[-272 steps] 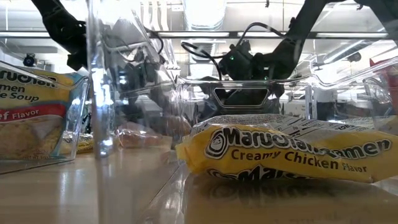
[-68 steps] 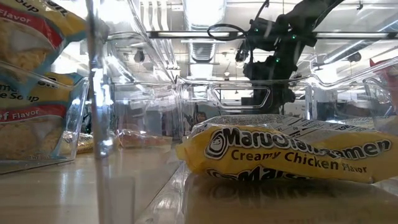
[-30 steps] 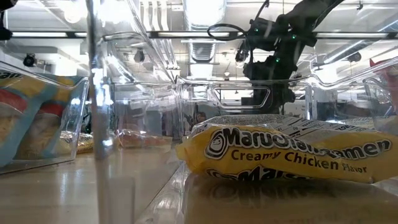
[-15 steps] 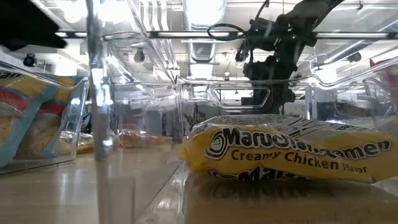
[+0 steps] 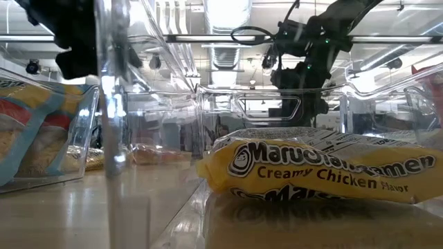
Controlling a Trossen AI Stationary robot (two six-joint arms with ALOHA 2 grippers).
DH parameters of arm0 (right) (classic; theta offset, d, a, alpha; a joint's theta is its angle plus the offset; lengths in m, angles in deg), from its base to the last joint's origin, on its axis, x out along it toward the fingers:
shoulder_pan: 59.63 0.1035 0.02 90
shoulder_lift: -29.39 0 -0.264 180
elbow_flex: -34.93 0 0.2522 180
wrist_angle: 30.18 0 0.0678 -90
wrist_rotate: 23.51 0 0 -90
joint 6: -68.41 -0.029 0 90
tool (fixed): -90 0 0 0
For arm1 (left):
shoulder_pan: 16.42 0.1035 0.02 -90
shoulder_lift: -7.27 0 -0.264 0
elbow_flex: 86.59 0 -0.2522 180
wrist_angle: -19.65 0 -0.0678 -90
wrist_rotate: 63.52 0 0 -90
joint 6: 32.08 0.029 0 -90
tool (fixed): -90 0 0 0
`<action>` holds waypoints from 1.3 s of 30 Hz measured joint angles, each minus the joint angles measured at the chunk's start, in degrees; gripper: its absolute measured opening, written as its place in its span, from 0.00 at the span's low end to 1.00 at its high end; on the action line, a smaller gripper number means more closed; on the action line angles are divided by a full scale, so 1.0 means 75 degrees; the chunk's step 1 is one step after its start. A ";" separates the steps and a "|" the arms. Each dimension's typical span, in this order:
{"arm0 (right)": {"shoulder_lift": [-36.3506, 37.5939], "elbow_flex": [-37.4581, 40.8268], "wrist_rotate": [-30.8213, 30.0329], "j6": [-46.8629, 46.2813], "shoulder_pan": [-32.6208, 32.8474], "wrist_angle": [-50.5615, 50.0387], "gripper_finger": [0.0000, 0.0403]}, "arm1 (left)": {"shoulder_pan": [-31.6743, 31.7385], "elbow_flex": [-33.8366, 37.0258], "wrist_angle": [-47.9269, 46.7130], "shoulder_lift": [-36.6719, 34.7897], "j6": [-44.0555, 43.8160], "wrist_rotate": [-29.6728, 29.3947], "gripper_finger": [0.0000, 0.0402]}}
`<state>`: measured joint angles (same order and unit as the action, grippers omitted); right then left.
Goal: Sort Maruchan noodles
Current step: Put the yellow noodle pack into the middle transparent bin
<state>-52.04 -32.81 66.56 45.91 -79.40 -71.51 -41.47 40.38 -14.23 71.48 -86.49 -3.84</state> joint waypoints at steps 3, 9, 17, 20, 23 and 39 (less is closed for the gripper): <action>0.0000 0.0000 0.0000 0.0000 0.0000 0.0001 0.50 | 0.0470 0.0000 0.0015 0.0035 -0.1075 0.0072 0.44; 0.0000 0.0000 0.0000 0.0000 0.0000 0.0000 0.50 | 0.0958 -0.0006 -0.0781 0.0038 -0.2726 0.0385 0.44; 0.0000 0.0000 0.0000 0.0000 0.0000 0.0000 0.50 | 0.1289 -0.0338 -0.2866 0.0024 -0.3422 0.1209 0.44; 0.0000 0.0000 -0.0001 0.0000 -0.0002 0.0002 0.50 | 0.1423 -0.0613 -0.3891 0.0018 -0.3419 0.1596 0.44; 0.0000 0.0000 0.0000 0.0000 -0.0001 0.0002 0.50 | 0.1515 -0.0781 -0.4724 0.0012 -0.3307 0.2099 0.44; 0.0000 0.0000 -0.0002 0.0000 -0.0001 0.0001 0.50 | 0.2350 0.1071 -0.3521 -0.0267 -0.2289 0.3307 0.44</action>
<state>-52.04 -32.81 66.55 45.91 -79.41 -71.51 -23.85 48.42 -40.64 69.47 -103.66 20.96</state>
